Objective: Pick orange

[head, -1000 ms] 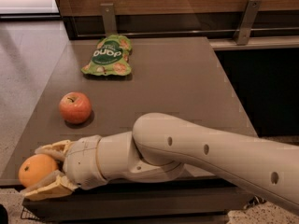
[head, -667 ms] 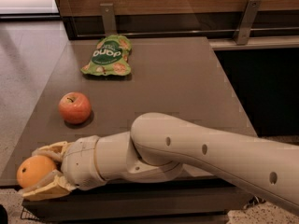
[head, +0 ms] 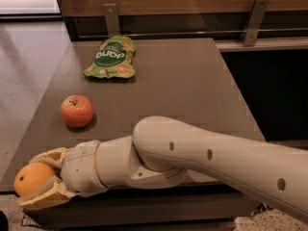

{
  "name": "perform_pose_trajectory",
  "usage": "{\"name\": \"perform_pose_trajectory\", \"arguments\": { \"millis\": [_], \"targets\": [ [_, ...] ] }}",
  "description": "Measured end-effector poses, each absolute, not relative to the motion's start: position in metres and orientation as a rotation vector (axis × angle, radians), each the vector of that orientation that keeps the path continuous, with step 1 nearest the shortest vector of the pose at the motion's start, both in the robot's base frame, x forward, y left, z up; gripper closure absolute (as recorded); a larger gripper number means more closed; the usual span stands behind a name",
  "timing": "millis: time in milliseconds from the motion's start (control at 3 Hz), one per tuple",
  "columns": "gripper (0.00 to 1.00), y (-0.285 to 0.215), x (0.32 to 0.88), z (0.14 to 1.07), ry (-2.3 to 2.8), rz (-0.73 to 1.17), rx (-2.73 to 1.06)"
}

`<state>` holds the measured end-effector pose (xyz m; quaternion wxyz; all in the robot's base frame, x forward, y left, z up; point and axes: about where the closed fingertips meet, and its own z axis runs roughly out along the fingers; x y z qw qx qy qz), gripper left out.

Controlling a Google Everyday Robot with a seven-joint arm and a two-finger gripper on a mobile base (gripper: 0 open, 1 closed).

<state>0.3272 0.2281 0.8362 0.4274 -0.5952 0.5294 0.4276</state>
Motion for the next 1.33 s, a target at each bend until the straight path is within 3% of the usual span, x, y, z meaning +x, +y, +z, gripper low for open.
{"name": "perform_pose_trajectory", "arguments": {
  "millis": [333, 1333],
  "targets": [
    [1.0, 0.228, 0.327, 0.836, 1.322, 1.068, -1.487],
    [1.0, 0.125, 0.421, 0.934, 1.251, 1.005, -1.142]
  ]
}}
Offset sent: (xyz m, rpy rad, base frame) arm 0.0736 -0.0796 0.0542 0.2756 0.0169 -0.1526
